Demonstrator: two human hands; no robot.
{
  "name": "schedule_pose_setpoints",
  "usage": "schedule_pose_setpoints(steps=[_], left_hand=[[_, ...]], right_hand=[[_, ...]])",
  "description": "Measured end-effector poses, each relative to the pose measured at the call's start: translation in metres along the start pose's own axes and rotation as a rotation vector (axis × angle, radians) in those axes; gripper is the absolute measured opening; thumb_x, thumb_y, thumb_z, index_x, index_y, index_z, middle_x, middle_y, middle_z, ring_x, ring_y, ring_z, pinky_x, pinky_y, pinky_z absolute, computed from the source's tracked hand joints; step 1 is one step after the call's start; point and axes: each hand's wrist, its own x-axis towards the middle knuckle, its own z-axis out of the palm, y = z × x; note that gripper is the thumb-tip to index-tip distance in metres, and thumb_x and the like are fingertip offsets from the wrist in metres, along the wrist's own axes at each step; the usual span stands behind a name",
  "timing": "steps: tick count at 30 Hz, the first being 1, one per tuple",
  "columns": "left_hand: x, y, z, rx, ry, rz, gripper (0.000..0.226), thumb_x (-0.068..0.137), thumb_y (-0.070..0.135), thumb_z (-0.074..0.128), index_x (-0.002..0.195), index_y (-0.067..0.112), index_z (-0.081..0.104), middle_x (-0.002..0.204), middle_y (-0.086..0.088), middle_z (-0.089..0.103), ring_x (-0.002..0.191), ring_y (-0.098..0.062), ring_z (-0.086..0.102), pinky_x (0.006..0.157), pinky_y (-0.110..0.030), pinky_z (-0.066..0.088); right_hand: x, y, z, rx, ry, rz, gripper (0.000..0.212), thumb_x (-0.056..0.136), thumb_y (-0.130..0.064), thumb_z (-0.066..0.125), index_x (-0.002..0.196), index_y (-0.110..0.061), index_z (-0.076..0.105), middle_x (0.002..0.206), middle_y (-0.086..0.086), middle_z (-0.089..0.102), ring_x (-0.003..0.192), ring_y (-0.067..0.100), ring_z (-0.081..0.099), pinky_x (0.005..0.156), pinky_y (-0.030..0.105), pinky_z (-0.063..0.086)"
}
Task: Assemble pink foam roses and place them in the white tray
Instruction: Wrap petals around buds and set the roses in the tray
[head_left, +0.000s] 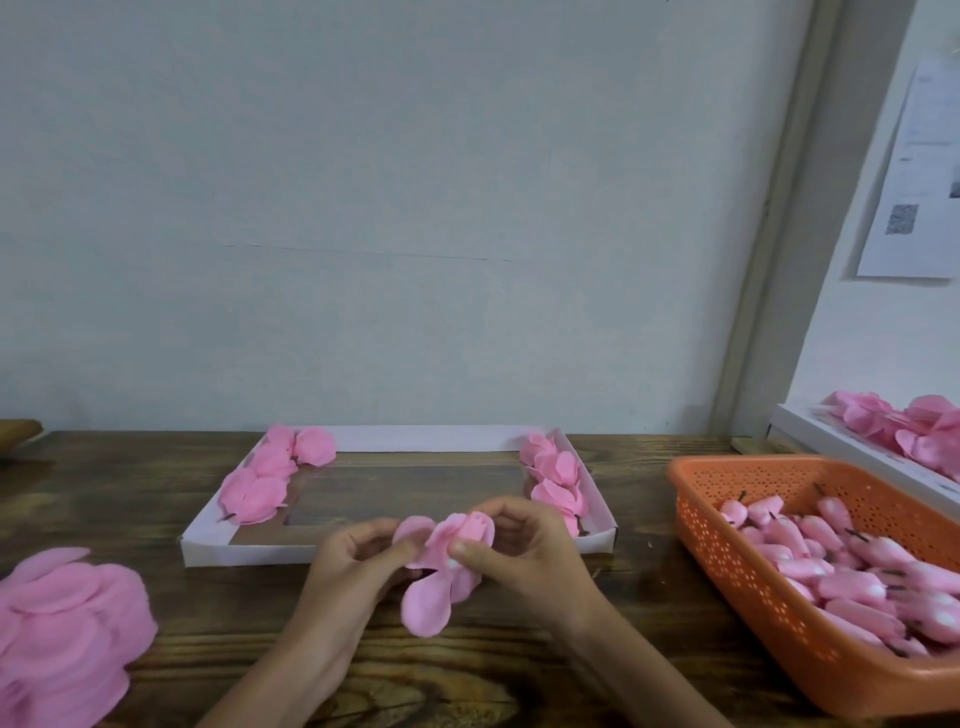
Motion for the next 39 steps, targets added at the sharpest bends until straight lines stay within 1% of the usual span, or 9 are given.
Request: schedule_pose_setpoints(steps=[8, 15, 20, 24, 27, 29, 32, 35, 39], left_hand=[[-0.007, 0.004, 0.004, 0.088, 0.027, 0.105, 0.031, 0.063, 0.036, 0.084, 0.091, 0.023, 0.085, 0.095, -0.009, 0.081, 0.089, -0.024, 0.077, 0.069, -0.026, 0.062], [-0.01, 0.009, 0.005, 0.277, -0.063, 0.382, 0.017, 0.086, 0.035, 0.076, 0.086, 0.02, 0.085, 0.082, -0.01, 0.074, 0.08, -0.024, 0.07, 0.069, -0.028, 0.057], [-0.005, -0.003, 0.002, 0.071, 0.183, 0.046, 0.04, 0.093, 0.049, 0.064, 0.08, 0.015, 0.082, 0.088, -0.007, 0.078, 0.084, -0.022, 0.077, 0.07, -0.032, 0.057], [-0.009, 0.002, 0.01, -0.03, 0.027, -0.023, 0.043, 0.061, 0.057, 0.086, 0.066, 0.015, 0.08, 0.074, -0.008, 0.076, 0.069, -0.019, 0.076, 0.055, -0.023, 0.058], [-0.013, -0.006, 0.021, -0.104, -0.074, -0.164, 0.035, 0.087, 0.033, 0.076, 0.089, -0.001, 0.067, 0.064, -0.003, 0.069, 0.056, -0.013, 0.069, 0.05, -0.025, 0.057], [-0.012, -0.007, 0.027, -0.201, -0.04, -0.222, 0.048, 0.084, 0.039, 0.075, 0.091, -0.002, 0.05, 0.058, -0.003, 0.059, 0.05, -0.014, 0.061, 0.047, -0.024, 0.053], [-0.015, -0.004, 0.029, -0.182, -0.022, -0.217, 0.05, 0.092, 0.058, 0.058, 0.074, 0.013, 0.071, 0.063, 0.0, 0.069, 0.057, -0.011, 0.068, 0.053, -0.024, 0.055], [-0.017, 0.002, 0.032, -0.232, -0.003, -0.249, 0.072, 0.097, 0.061, 0.042, 0.044, 0.015, 0.058, 0.051, -0.007, 0.052, 0.042, -0.016, 0.057, 0.047, -0.029, 0.044], [-0.018, 0.0, 0.033, -0.241, 0.019, -0.244, 0.063, 0.092, 0.065, 0.047, 0.073, 0.009, 0.07, 0.078, -0.018, 0.064, 0.066, -0.026, 0.063, 0.053, -0.03, 0.044]], right_hand=[[-0.003, 0.002, 0.008, -0.113, 0.032, 0.008, 0.017, 0.081, -0.022, 0.087, 0.094, -0.017, 0.078, 0.098, 0.008, 0.08, 0.094, 0.027, 0.077, 0.085, 0.046, 0.063], [-0.004, 0.001, 0.009, -0.188, 0.086, 0.032, 0.018, 0.081, -0.013, 0.089, 0.094, -0.009, 0.077, 0.092, 0.006, 0.081, 0.089, 0.025, 0.078, 0.081, 0.046, 0.064], [-0.005, -0.002, 0.013, -0.251, 0.112, 0.044, 0.016, 0.078, -0.014, 0.09, 0.087, -0.013, 0.077, 0.086, 0.005, 0.08, 0.083, 0.03, 0.076, 0.078, 0.053, 0.062], [-0.012, -0.003, 0.027, -0.296, 0.081, -0.008, 0.023, 0.07, -0.027, 0.093, 0.083, -0.023, 0.075, 0.091, 0.004, 0.075, 0.084, 0.027, 0.074, 0.075, 0.054, 0.059], [-0.016, -0.004, 0.035, -0.352, 0.057, -0.041, 0.03, 0.068, -0.031, 0.092, 0.086, -0.021, 0.071, 0.081, 0.001, 0.075, 0.072, 0.021, 0.071, 0.067, 0.046, 0.06], [-0.017, -0.006, 0.036, -0.365, 0.085, -0.054, 0.034, 0.068, -0.027, 0.091, 0.085, -0.019, 0.062, 0.074, 0.005, 0.072, 0.066, 0.026, 0.066, 0.06, 0.044, 0.056], [-0.019, -0.006, 0.038, -0.43, 0.125, -0.104, 0.038, 0.068, -0.026, 0.088, 0.078, -0.016, 0.053, 0.069, 0.007, 0.065, 0.064, 0.029, 0.059, 0.058, 0.045, 0.05], [-0.02, -0.004, 0.042, -0.512, 0.142, -0.168, 0.032, 0.07, -0.027, 0.087, 0.073, -0.02, 0.056, 0.068, -0.002, 0.065, 0.063, 0.015, 0.06, 0.061, 0.042, 0.052], [-0.019, -0.003, 0.038, -0.588, 0.152, -0.226, 0.017, 0.08, -0.032, 0.081, 0.082, -0.029, 0.065, 0.078, -0.01, 0.064, 0.071, 0.012, 0.062, 0.064, 0.024, 0.05]])
